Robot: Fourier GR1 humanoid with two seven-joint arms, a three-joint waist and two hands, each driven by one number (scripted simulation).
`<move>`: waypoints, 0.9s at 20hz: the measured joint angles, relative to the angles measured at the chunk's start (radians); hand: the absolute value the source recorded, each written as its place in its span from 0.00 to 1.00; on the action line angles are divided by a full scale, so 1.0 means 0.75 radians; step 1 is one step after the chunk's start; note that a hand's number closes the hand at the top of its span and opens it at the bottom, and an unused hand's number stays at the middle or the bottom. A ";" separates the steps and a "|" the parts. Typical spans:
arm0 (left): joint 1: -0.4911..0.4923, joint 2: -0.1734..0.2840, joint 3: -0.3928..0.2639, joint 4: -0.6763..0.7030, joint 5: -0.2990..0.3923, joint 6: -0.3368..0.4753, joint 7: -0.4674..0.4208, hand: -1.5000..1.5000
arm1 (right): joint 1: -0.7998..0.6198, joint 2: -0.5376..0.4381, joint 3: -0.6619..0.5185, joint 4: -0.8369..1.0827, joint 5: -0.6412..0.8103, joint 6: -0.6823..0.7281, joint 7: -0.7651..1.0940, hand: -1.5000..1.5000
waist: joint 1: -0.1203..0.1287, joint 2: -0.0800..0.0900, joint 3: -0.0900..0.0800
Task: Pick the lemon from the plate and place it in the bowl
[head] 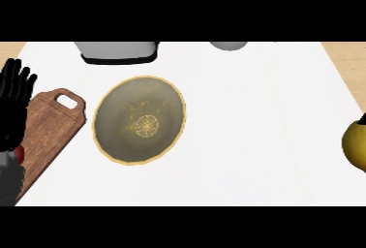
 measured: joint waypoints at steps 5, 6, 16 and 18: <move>-0.010 -0.012 -0.012 -0.010 -0.010 0.003 0.011 0.50 | -0.094 0.070 -0.071 -0.258 -0.244 0.140 0.187 1.00 | 0.016 0.002 0.000; -0.007 -0.022 -0.021 -0.001 -0.017 0.003 -0.002 0.50 | -0.123 0.098 -0.065 -0.299 -0.292 0.157 0.243 1.00 | 0.019 0.003 0.000; -0.035 -0.034 -0.033 -0.010 -0.030 -0.004 0.015 0.50 | -0.627 0.303 0.237 -0.417 -0.539 0.183 0.962 1.00 | 0.055 0.008 -0.001; -0.043 -0.024 -0.023 -0.016 -0.018 -0.016 0.031 0.50 | -0.737 0.350 0.324 -0.353 -0.513 0.155 1.030 1.00 | 0.059 0.009 -0.001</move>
